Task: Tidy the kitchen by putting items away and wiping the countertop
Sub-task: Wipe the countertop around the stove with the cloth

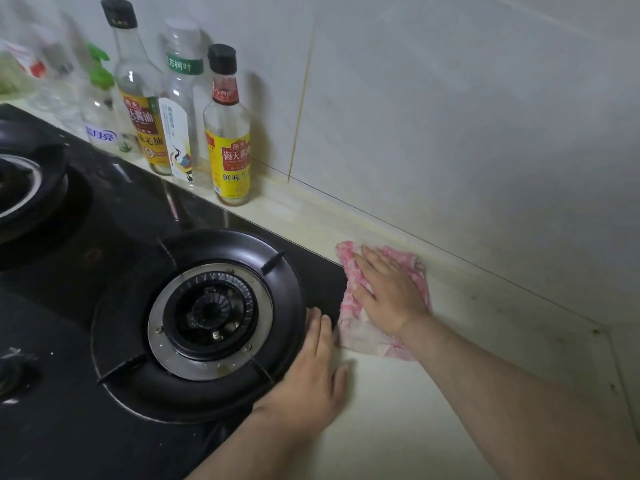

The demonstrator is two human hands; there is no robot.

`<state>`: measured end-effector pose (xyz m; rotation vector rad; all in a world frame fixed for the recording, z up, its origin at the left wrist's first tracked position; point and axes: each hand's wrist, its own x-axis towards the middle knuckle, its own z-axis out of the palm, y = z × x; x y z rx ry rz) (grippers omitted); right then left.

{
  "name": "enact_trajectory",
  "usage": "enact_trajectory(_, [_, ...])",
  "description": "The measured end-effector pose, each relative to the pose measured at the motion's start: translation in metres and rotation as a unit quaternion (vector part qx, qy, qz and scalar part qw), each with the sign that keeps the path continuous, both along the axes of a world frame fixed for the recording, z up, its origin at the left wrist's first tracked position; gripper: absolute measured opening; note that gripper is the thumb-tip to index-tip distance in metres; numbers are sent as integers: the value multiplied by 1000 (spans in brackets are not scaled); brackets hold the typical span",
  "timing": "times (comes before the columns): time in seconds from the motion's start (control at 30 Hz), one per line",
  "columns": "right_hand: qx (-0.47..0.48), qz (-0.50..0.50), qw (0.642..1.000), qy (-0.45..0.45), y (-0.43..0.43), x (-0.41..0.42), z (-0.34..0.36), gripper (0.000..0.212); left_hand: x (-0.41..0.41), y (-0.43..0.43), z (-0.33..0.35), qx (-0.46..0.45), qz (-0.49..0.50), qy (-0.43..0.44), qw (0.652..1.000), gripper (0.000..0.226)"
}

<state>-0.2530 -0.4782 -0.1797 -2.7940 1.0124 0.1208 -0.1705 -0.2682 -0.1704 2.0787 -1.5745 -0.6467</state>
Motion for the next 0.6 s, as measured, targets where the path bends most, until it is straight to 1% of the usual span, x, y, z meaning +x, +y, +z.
enact_trajectory(0.1, [19,34,999,-8,-5,2,3,80,0,1,-3,15,-1,24,1000,80])
enact_trajectory(0.13, [26,41,999,-14,-6,2,4,81,0,2,-2,11,-2,17,1000,84])
enact_trajectory(0.27, [57,63,996,-24,-10,14,5,83,0,0,1,34,6,14,999,75])
enact_trajectory(0.33, [76,75,994,-33,-10,29,7,77,-1,-1,-1,39,9,-2,999,78])
enact_trajectory(0.43, [98,103,989,-34,-10,56,11,61,-1,-1,-5,38,-1,-16,999,91])
enact_trajectory(0.5, [102,118,987,-36,-11,69,11,59,-1,0,-5,31,9,-10,999,93])
enact_trajectory(0.6, [100,138,985,-26,-14,78,10,60,0,2,-4,44,18,-12,999,85])
